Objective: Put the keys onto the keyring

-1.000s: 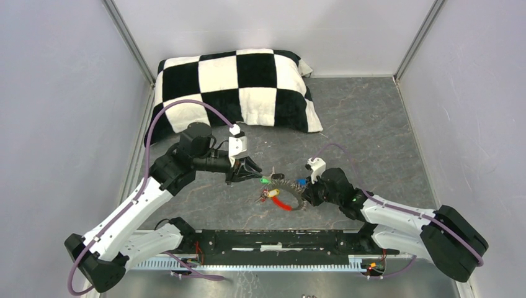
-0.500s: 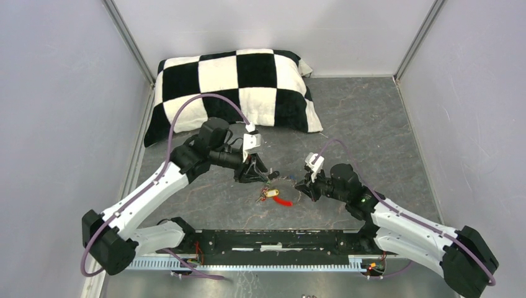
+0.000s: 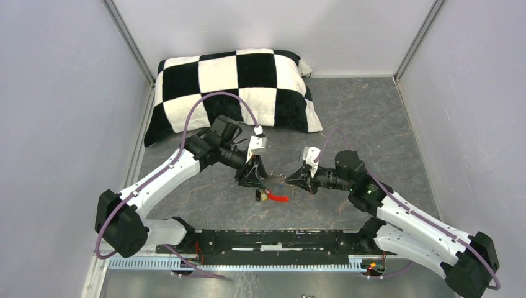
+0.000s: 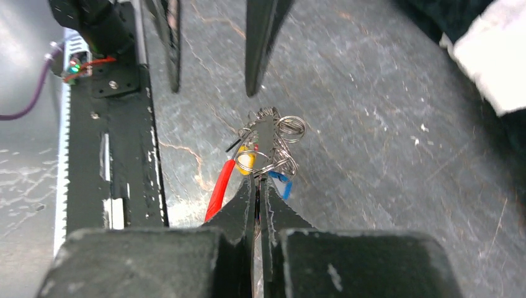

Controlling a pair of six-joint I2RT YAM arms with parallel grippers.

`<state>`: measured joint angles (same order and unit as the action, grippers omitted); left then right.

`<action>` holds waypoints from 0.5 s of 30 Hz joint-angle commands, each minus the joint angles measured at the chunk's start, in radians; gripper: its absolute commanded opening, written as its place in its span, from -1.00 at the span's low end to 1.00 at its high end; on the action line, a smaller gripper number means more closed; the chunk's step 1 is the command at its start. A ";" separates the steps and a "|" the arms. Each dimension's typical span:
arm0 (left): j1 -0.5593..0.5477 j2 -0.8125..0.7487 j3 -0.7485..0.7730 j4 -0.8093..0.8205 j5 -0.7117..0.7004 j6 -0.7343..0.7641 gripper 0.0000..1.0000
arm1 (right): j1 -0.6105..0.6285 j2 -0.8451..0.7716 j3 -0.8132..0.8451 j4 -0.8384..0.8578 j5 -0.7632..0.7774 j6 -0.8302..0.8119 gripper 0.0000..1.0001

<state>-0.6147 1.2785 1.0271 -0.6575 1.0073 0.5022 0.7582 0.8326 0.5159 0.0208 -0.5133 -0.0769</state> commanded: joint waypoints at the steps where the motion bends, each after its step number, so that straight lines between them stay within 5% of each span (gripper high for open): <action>1: 0.001 0.002 -0.014 -0.015 0.048 0.114 0.12 | 0.000 -0.003 0.079 0.043 -0.111 0.008 -0.99; 15: 0.001 0.010 -0.043 0.023 0.012 0.078 0.31 | 0.000 0.003 0.134 0.063 -0.210 0.038 -0.99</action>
<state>-0.6147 1.2831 1.0050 -0.6559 0.9958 0.5682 0.7582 0.8398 0.5919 0.0204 -0.6697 -0.0528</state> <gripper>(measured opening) 0.625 0.022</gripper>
